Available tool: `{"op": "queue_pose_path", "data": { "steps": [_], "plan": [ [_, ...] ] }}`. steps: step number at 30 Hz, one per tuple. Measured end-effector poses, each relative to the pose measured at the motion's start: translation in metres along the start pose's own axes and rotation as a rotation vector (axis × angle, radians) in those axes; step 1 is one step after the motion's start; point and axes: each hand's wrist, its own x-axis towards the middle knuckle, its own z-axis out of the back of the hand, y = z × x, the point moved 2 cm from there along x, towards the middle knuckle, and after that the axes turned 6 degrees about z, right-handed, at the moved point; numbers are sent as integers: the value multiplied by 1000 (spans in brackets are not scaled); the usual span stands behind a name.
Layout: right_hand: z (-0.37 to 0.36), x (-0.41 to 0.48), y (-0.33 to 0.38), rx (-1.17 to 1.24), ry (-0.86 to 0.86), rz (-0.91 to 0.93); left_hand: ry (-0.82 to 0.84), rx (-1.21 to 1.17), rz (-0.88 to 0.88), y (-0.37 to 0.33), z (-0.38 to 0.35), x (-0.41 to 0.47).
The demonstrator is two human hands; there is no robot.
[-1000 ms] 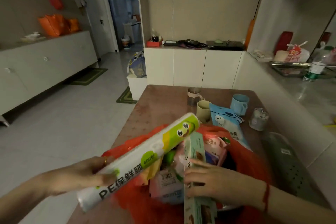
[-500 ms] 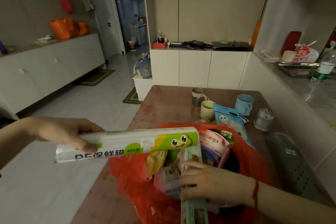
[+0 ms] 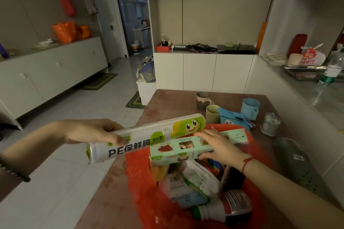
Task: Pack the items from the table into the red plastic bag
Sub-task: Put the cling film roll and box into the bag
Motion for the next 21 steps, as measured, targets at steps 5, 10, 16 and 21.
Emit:
{"op": "queue_pose_path", "data": {
  "steps": [5, 10, 16, 21],
  "plan": [
    [-18, -1, -6, -94, -116, -105, 69, -158, -109, -72, -35, -13],
    [-7, -24, -34, 170, -353, -246, -4, -210, -195, -89, -72, 24],
    [-13, -46, -48, 368, -319, -621, 3, -117, -379, -81, -118, 51],
    [1, -71, -62, 65, -54, -873, -105, -72, -422, -70, -129, 68]
  ]
}}
